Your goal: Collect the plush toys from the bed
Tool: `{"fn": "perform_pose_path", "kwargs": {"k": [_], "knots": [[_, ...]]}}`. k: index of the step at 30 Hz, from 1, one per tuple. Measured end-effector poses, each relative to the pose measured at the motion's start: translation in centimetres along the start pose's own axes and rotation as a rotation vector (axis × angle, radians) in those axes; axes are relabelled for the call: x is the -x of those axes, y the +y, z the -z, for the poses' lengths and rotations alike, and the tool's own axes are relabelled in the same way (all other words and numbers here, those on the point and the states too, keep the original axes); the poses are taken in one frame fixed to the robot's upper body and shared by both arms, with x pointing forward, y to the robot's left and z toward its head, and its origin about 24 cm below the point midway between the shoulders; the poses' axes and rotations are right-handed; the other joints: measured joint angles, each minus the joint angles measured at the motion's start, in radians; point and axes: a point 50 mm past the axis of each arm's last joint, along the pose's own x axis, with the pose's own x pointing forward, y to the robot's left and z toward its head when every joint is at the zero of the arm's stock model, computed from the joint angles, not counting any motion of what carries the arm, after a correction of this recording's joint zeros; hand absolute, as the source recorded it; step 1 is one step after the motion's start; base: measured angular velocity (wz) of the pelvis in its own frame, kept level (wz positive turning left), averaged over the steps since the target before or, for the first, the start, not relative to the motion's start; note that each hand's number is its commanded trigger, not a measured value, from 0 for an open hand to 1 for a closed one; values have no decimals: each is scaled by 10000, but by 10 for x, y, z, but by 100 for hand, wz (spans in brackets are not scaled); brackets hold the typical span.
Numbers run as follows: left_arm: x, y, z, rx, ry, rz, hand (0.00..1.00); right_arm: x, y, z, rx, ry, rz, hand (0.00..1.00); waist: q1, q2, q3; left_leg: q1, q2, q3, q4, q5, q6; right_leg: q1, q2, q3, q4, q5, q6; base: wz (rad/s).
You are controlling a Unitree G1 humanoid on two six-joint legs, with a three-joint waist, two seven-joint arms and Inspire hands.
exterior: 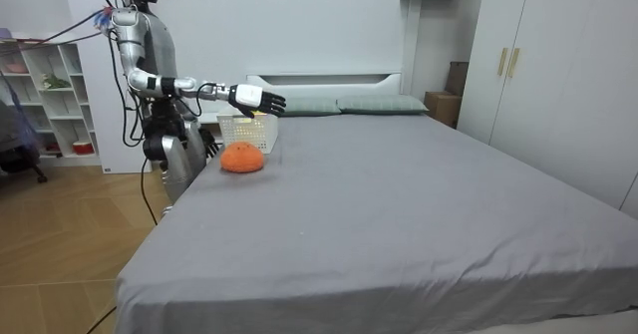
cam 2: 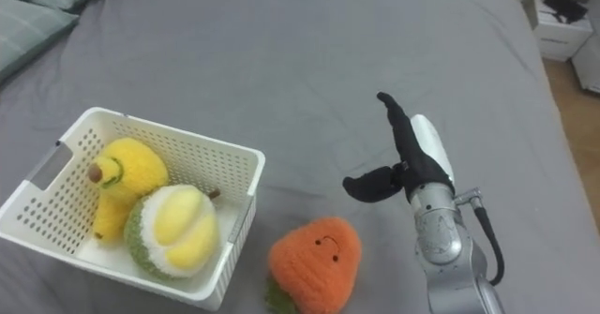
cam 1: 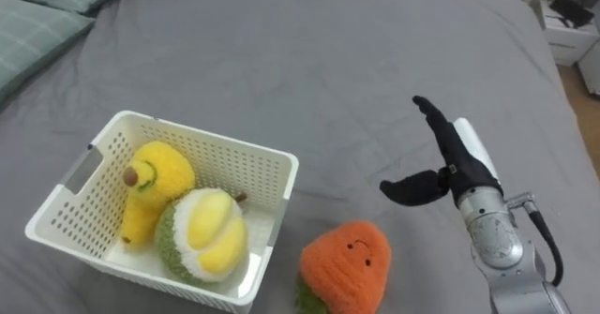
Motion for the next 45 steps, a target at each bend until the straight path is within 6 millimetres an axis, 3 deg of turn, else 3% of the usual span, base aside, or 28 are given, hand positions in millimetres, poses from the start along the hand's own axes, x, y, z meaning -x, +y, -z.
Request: {"fn": "perform_pose_path", "kwargs": {"k": [3,7,12,15,23,30,35,45], "knots": [[0,0,0,27,-7,26,0,0,1,1,-11,47,-135,0,11,-10,-7,2,26,118,-57,-1,-4,-82,19,103,1,7,-10,-12],[0,0,0,-176,-53,79,0,1,12,17,16,660,-692,0,35,12,3,4,35,187,-69,-11,3,-131,15,121,-3,14,-11,-4],[0,-3,0,-243,-46,167,0,6,27,34,-46,1373,-1296,0,51,148,11,-13,35,205,-71,-20,2,-132,18,138,-16,15,-10,0],[0,-5,0,-249,-42,180,0,7,30,34,-22,1385,-1503,0,37,223,36,-23,38,205,-74,-21,0,-158,19,128,-22,14,-10,0],[1,-10,1,-545,-54,261,0,9,42,48,-5,1936,-1943,0,97,363,-28,-137,40,202,-145,-22,-2,-331,25,100,-24,15,-10,0],[1,-11,-2,-550,-109,322,0,13,66,47,413,1948,-3232,0,235,358,-21,-211,39,204,-218,-21,-2,-391,26,82,-27,14,-10,0],[0,-12,-6,-571,-233,490,0,15,80,44,695,1872,-4211,0,364,249,48,-252,34,157,-230,-32,8,-406,21,4,-33,14,-10,2],[-1,-13,-10,-441,-265,555,0,14,87,41,630,1973,-5251,0,371,243,109,-346,12,-31,-212,-35,13,-434,29,1,-54,14,-10,5]]}}
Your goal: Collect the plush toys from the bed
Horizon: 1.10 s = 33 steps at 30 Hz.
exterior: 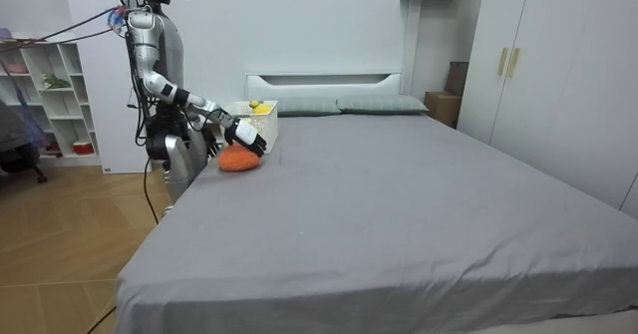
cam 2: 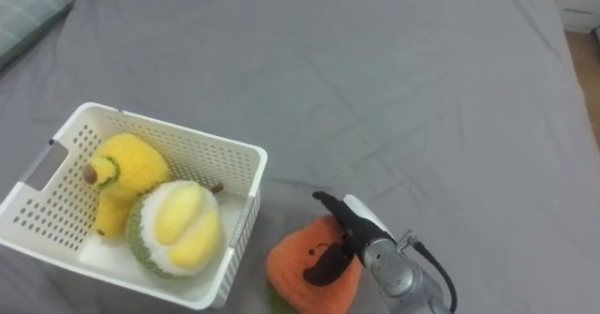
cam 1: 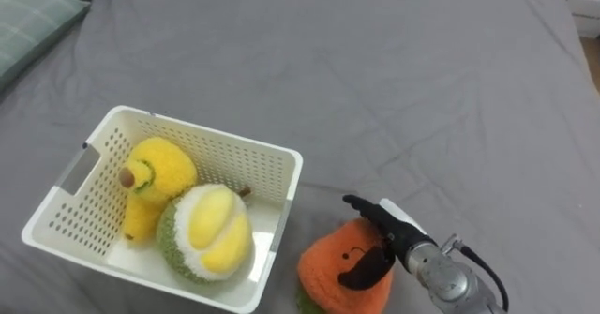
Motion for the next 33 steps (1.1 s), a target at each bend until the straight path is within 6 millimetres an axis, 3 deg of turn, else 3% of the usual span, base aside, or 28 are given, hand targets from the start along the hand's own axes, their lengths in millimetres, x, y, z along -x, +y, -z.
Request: {"fn": "perform_pose_path", "kwargs": {"k": [4,5,6,7,17,33], "knots": [[0,0,0,-4,11,9,0,0,1,0,1,5,-241,0,-3,6,14,-9,0,-27,-2,-4,-3,1,1,-15,1,0,0,0],[0,0,0,-26,7,4,0,0,1,0,20,4,-304,47,25,3,16,-16,-2,-45,-2,-5,-5,1,2,-59,2,0,0,0],[0,0,0,-27,4,2,0,0,1,0,20,2,-334,58,24,0,18,-19,-2,-49,-2,-6,-5,1,2,-76,2,-1,0,0],[0,0,0,-16,4,-1,0,0,1,-1,66,25,-429,100,27,-8,22,-18,-2,-52,-2,-6,-5,0,1,-85,3,-1,0,0],[0,0,-1,15,-11,7,0,-1,5,5,213,589,-965,100,232,-33,18,4,-4,-56,9,-6,-6,38,-5,-143,-3,-1,0,0],[0,0,0,5,13,14,0,-3,17,7,585,867,-1690,100,234,-111,-1,148,-18,-104,25,-5,-5,211,-11,-153,-7,-1,1,0]]}}
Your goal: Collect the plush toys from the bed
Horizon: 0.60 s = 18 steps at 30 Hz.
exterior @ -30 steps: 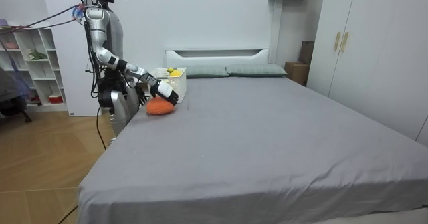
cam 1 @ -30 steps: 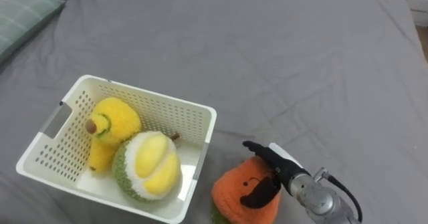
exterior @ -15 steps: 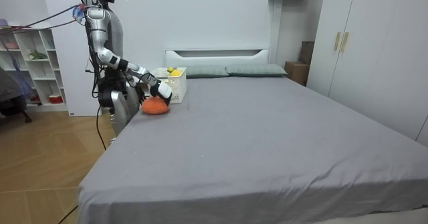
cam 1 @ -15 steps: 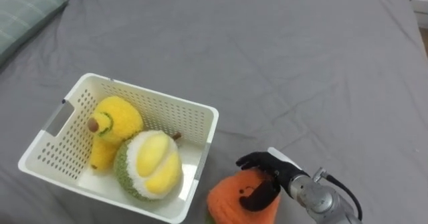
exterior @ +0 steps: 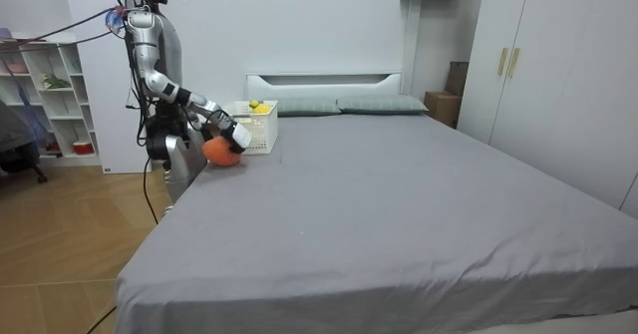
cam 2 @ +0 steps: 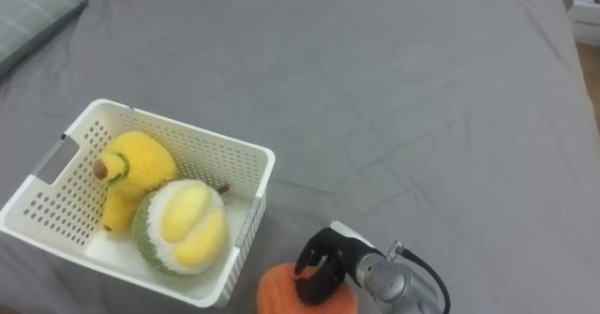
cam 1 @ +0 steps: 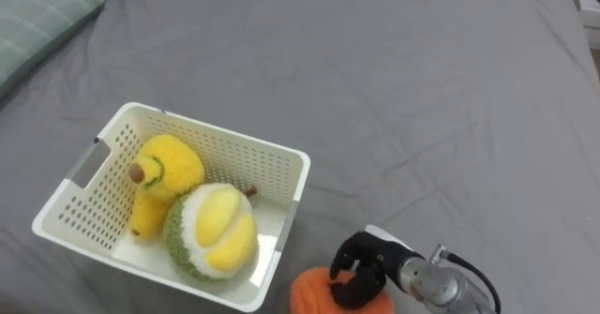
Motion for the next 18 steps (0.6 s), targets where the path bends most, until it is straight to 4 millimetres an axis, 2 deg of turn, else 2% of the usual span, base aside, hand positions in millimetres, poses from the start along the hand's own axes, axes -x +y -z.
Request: {"fn": "perform_pose_path", "kwargs": {"k": [6,9,12,18], "knots": [[0,1,-1,-9,-75,-22,0,1,-4,-2,91,-146,294,100,-48,-44,-17,1,-2,3,0,0,0,4,-1,-1,-3,0,0,0],[0,2,-1,7,-83,-45,0,4,-12,1,42,-161,699,100,-62,-96,-32,29,-3,10,-5,1,0,39,-4,27,-18,0,0,0],[0,4,-1,-44,-82,-114,0,7,-24,4,-89,-97,1314,100,-98,-170,-43,101,-13,12,-14,1,0,157,-4,51,-126,2,3,0],[1,6,3,174,3,-270,0,31,-65,-10,178,-971,3252,100,-254,-179,-37,168,-2,44,-22,-1,-4,214,0,16,-147,2,3,0]]}}
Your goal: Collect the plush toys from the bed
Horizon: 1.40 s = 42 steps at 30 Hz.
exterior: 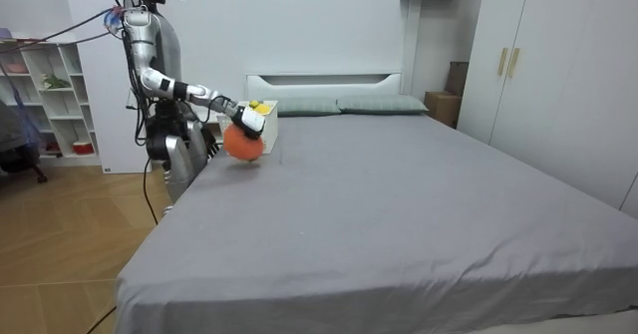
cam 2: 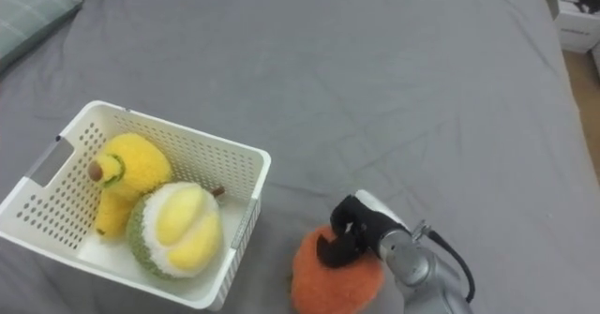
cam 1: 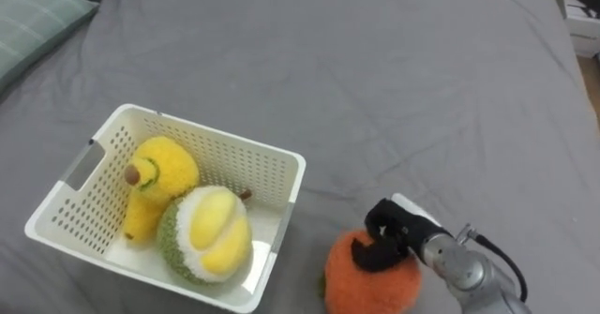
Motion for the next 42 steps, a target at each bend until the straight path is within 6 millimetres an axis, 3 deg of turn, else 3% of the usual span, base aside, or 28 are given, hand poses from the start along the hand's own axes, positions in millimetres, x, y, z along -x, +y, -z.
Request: {"fn": "perform_pose_path", "kwargs": {"k": [6,14,17,21,29,33,36,42], "knots": [[1,3,1,165,-69,-66,0,11,-33,-9,-299,-604,1561,100,-197,-84,40,20,1,23,0,-2,-1,22,-1,13,4,0,0,0],[2,7,6,235,-2,-202,0,30,-64,-37,8,-1944,3438,100,-387,-137,13,16,3,94,-8,-2,-2,-41,15,193,31,-1,1,-3],[3,9,8,317,7,-288,0,35,-72,-43,42,-2285,4060,100,-378,-205,-31,48,6,93,-7,-2,-2,1,19,187,22,-1,1,0],[3,10,10,347,-22,-326,0,43,-79,-52,174,-2710,4497,100,-359,-211,-26,112,5,92,-9,-3,-3,53,22,212,27,0,1,-1],[3,10,13,286,101,-315,0,58,-97,-91,599,-4283,5503,100,-254,-196,-3,187,11,106,-10,-8,-12,130,33,241,29,-1,1,0],[2,11,11,220,81,-317,0,59,-99,-106,772,-4872,5533,100,-120,-239,10,183,16,110,-10,-8,-13,123,36,241,29,-1,1,0],[2,9,10,155,45,-285,0,57,-91,-114,897,-5073,5147,100,36,-336,-17,181,16,104,-28,-10,-15,119,37,228,28,-1,1,0],[1,7,4,-142,-93,-161,0,51,-77,-138,1359,-5762,4100,100,462,-412,3,212,5,-14,-28,-12,-13,201,28,91,4,-1,1,6]]}}
